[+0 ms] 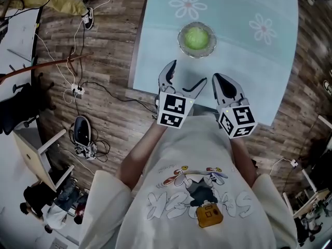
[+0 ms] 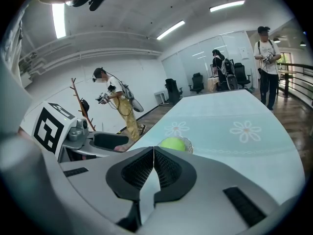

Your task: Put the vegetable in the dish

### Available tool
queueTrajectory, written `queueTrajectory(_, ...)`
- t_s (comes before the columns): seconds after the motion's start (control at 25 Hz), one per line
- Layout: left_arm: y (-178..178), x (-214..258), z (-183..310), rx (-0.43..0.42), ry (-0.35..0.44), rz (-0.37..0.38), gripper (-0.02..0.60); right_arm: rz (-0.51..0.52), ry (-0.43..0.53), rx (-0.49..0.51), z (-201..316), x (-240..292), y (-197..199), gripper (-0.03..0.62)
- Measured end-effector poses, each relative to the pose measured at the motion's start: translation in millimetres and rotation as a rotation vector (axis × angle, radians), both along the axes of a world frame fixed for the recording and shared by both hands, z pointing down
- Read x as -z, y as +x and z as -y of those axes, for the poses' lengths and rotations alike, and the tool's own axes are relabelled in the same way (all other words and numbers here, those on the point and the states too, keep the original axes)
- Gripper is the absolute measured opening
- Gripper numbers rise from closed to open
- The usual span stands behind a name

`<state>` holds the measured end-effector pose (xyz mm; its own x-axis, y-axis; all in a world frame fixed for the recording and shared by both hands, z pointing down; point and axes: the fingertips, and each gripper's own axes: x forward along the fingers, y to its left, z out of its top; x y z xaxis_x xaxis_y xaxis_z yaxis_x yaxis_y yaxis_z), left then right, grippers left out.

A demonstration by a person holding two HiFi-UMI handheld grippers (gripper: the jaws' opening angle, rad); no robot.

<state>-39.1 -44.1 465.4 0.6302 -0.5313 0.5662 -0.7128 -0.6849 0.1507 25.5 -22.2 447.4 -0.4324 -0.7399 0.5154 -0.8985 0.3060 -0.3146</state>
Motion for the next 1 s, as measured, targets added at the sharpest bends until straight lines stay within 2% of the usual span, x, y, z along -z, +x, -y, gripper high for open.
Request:
queueTrajectory(0.08, -5.6, 6.2, -14.6, 0.003, 0.006, -0.005, 0.456, -0.006, 0.017, 0.008, -9.0, 6.2, -2.6, 0.021)
queueTrajectory(0.24, -19.0, 15.1, -46.9, 0.022, 0.012, -0.015, 0.367, -0.013, 0.045, 0.039, -26.3, 16.4, -8.2, 0.021)
queueTrajectory(0.4, -37.4, 26.9, -79.1, 0.063, 0.029, -0.017, 0.18, -0.023, 0.078, 0.091, -44.8, 29.1, -19.1, 0.021)
queueTrajectory(0.48, -45.0, 32.1, -96.2, 0.082, 0.028, -0.021, 0.119, -0.028, 0.088, 0.111, -55.9, 33.9, -23.1, 0.021)
queueTrajectory(0.64, -69.5, 44.7, -119.6, 0.106, 0.054, -0.027, 0.087, -0.026, 0.111, 0.133, -76.8, 44.9, -41.0, 0.021)
queueTrajectory(0.72, -83.7, 49.7, -128.6, 0.129, 0.062, -0.036, 0.011, -0.028, 0.122, 0.144, -87.1, 48.9, -52.4, 0.021)
queueTrajectory(0.84, -95.3, 52.7, -143.0, 0.145, 0.058, -0.049, 0.007, -0.026, 0.133, 0.152, -100.3, 52.9, -63.6, 0.021)
queueTrajectory(1.0, -102.6, 52.4, -168.7, 0.122, 0.047, -0.054, 0.006, -0.046, 0.142, 0.176, -125.1, 57.4, -76.6, 0.021)
